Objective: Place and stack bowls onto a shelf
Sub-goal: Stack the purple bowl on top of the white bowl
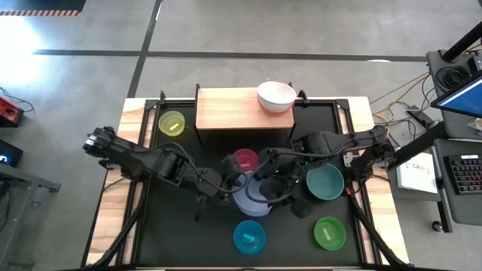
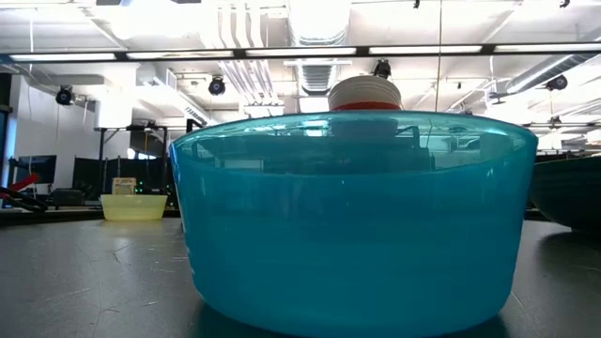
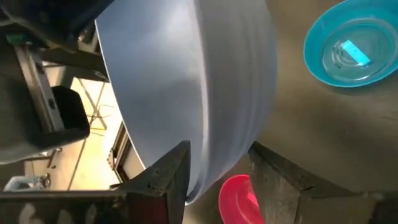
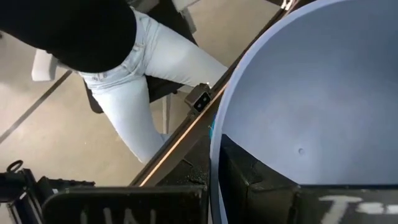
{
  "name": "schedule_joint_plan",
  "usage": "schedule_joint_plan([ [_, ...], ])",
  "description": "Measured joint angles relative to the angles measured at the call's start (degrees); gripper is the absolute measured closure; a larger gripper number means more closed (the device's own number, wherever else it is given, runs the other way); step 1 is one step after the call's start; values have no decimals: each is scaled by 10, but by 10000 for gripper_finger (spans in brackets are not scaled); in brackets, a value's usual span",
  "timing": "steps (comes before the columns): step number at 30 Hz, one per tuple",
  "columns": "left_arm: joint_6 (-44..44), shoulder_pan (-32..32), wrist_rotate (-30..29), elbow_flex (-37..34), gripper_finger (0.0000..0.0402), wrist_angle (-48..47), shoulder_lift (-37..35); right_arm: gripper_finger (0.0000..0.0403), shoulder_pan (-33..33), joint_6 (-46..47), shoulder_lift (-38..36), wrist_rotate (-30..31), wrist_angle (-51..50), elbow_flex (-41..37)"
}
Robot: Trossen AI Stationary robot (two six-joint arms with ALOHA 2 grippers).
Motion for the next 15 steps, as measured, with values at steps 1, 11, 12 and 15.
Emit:
schedule_joint_plan([
  [1,-9,0,-1,6,266,-11,0,394,0,1,-3,1,0,0],
  [11,-90,2,-25,42,266,-73,-2,395,-4,52,-13,-4,-9,49],
  [12,-90,1,-30,44,266,-75,-3,395,-4,52,-13,3,-14,53],
  [15,-99,2,-45,52,266,-107,-3,395,-1,38,-12,65,-68,63],
])
